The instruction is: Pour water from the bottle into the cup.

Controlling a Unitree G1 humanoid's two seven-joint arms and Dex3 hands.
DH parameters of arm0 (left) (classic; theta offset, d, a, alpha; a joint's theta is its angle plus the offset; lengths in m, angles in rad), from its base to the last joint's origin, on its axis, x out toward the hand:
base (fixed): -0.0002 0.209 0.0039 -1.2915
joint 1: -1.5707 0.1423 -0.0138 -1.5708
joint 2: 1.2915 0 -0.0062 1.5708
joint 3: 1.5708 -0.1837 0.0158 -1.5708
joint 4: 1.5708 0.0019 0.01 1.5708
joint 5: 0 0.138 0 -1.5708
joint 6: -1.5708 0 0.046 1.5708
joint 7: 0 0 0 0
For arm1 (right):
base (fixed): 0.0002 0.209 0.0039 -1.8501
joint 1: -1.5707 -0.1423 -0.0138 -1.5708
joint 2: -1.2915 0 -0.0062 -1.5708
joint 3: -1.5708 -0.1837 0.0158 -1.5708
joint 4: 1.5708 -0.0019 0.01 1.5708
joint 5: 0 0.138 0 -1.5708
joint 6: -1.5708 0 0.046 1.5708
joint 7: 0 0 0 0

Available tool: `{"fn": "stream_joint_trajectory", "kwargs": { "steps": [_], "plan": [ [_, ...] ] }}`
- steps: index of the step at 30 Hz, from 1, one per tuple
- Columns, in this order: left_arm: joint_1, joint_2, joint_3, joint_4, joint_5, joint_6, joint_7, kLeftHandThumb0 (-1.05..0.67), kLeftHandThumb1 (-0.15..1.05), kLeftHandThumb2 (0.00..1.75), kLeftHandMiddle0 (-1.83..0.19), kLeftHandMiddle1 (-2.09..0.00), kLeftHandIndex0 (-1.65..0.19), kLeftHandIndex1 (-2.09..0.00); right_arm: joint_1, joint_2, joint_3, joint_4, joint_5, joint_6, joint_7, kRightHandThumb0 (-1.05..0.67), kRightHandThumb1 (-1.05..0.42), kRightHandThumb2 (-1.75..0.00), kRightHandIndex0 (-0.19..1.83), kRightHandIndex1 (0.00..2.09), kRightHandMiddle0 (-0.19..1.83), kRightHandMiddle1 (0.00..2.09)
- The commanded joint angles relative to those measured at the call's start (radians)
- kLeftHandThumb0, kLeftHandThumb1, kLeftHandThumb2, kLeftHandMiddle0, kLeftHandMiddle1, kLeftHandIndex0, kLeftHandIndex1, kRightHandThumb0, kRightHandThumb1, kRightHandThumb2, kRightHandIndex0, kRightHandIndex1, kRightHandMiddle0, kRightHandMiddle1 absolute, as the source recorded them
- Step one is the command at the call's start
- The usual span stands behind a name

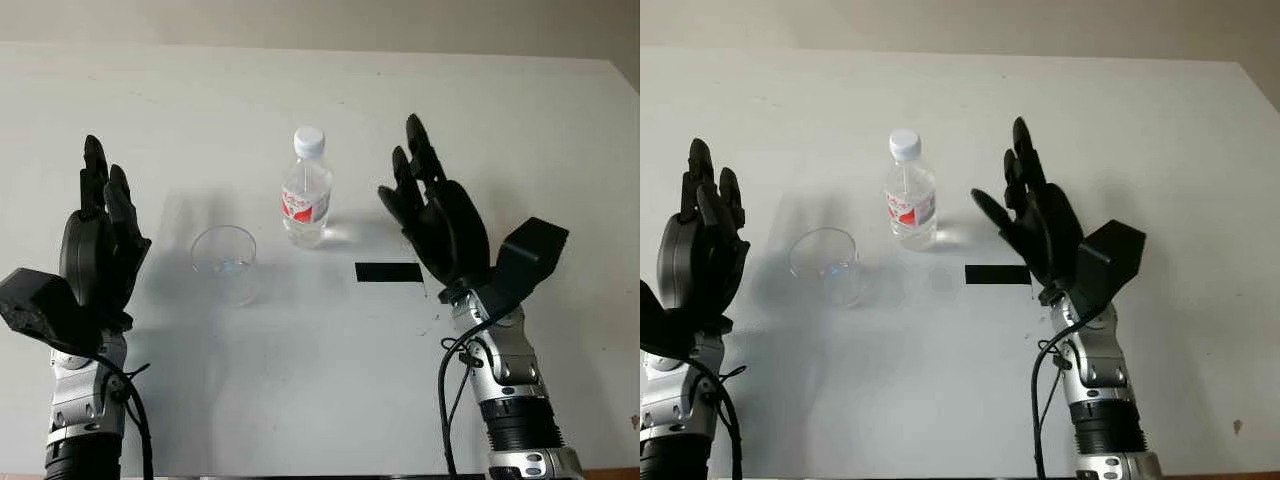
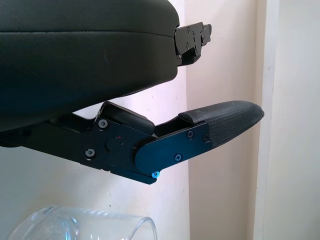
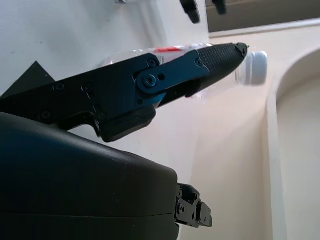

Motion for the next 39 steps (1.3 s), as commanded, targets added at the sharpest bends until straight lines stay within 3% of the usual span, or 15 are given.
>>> {"fn": "stream_joint_trajectory", "kwargs": {
  "steps": [1,10,18,39],
  "plan": [
    [0.014,-0.005,0.001,-0.022,0.002,-0.009,0.006,-0.80,1.05,0.76,0.19,-0.03,0.19,0.00,-0.054,0.000,0.020,0.007,-0.020,-0.028,0.012,-0.92,-0.97,-0.04,-0.19,0.00,-0.19,0.00],
    [0.006,0.002,-0.010,-0.024,0.007,0.005,0.005,-0.82,1.05,0.77,0.19,-0.01,0.19,0.00,-0.227,0.051,0.089,0.180,-0.088,-0.096,0.029,-0.99,-0.91,-0.04,-0.19,0.00,-0.19,0.00],
    [0.007,0.001,-0.001,-0.023,-0.004,0.002,0.008,-0.81,1.05,0.75,0.19,-0.03,0.19,0.00,-0.340,0.117,0.092,0.384,-0.103,-0.130,0.019,-1.00,-0.88,-0.04,-0.19,0.00,-0.19,0.00],
    [0.017,0.006,0.012,-0.035,-0.018,0.006,0.001,-0.80,1.05,0.74,0.18,-0.05,0.19,0.00,-0.452,0.179,0.018,0.712,-0.065,-0.215,0.026,-0.97,-0.92,-0.06,-0.19,0.00,-0.19,0.00]
  ]
}}
